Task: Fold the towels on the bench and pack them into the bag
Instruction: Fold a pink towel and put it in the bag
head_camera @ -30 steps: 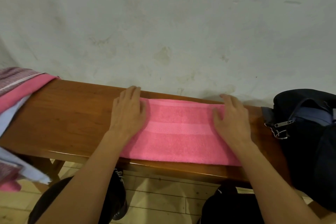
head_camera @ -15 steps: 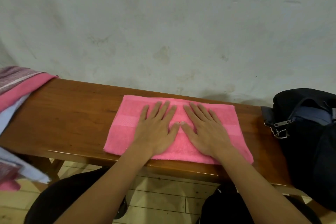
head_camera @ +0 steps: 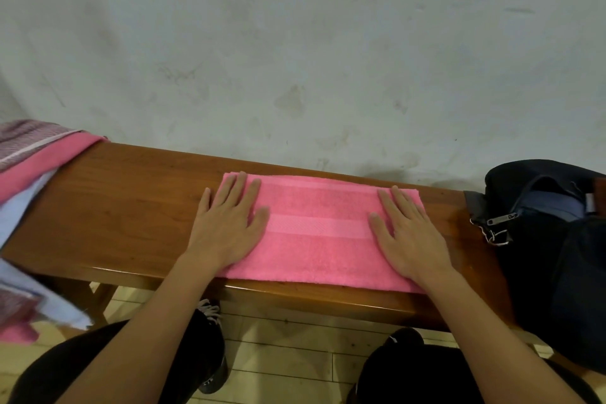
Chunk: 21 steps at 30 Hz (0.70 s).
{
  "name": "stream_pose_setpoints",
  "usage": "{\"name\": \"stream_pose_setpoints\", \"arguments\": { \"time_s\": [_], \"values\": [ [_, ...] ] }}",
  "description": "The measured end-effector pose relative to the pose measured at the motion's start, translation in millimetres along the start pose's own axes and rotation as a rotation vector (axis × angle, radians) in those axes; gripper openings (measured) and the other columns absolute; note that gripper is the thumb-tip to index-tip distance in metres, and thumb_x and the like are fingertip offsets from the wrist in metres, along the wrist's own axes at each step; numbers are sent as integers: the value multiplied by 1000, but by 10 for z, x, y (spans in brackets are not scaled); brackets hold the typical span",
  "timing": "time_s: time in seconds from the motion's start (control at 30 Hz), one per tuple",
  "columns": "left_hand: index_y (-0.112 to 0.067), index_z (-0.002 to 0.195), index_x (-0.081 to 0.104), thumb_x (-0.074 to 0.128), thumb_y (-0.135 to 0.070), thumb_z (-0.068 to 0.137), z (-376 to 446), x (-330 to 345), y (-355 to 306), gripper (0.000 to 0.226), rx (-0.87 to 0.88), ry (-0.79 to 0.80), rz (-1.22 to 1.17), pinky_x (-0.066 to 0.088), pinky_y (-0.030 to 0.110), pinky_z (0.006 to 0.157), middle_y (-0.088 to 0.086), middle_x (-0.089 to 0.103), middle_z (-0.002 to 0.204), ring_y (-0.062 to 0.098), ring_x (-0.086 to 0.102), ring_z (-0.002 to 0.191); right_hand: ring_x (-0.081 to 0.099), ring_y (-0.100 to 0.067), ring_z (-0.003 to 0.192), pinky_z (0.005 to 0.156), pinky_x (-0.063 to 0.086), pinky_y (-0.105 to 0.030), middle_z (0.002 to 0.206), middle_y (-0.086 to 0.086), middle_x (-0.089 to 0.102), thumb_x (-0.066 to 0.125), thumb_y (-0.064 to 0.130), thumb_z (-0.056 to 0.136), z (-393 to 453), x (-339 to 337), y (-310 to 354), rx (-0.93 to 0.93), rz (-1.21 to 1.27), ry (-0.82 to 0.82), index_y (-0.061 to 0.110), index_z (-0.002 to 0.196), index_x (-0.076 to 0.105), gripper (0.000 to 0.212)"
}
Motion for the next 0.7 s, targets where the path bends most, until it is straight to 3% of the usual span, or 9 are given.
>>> {"name": "stream_pose_setpoints", "arguments": {
  "time_s": [0.1, 0.2, 0.3, 0.43, 0.7],
  "values": [
    [-25, 153, -16, 1, -62, 96, -16, -64, -5, 70, -15, 28, -50, -9, 45, 121, -1, -25, 160, 15, -24, 146, 2, -14, 153, 116, -2, -32, 167, 1, 3, 10, 61, 100, -12, -57, 89, 57, -4, -40, 23, 159, 9, 71],
    [-18, 157, -3, 19, -51, 103, -102, -152, -35, 67, -73, 22, -155, -5, 42, 120, 5, -16, 163, 20, -16, 149, 3, -15, 153, 123, -1, -38, 166, 1, 4, 9, 64, 99, -5, -66, 291, -39, 34, -85, 25, 159, 14, 71],
    [-14, 154, 19, 42, -42, 101, -234, -286, -56, 65, -194, -32, -273, 17, 47, 119, 9, 9, 164, 28, 6, 151, 0, -12, 152, 121, -5, -35, 166, 2, 1, 5, 65, 98, -21, 40, 518, -142, 31, -49, 27, 159, 7, 72],
    [-13, 142, 37, 55, -31, 97, -359, -411, -41, 52, -287, -54, -289, 40, 41, 105, 7, 47, 143, 25, 37, 134, -7, -13, 152, 123, -7, -40, 166, 2, -8, -3, 68, 90, 88, 144, 616, -130, -57, 31, 28, 157, -7, 78],
    [-25, 147, 30, 66, -7, 87, -258, -546, 22, 72, -380, 31, -675, 44, 49, 100, 12, 34, 148, 33, 46, 127, -14, -11, 151, 124, -7, -43, 164, 5, -16, -19, 75, 79, 146, 183, 583, -135, -96, 60, 31, 155, -16, 88]
  ]
}}
Point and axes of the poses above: each hand's wrist, its own z-axis towards the middle knuckle, its own x-axis out of the palm, y = z × x, the point moved 1 cm from there along z, towards the middle knuckle
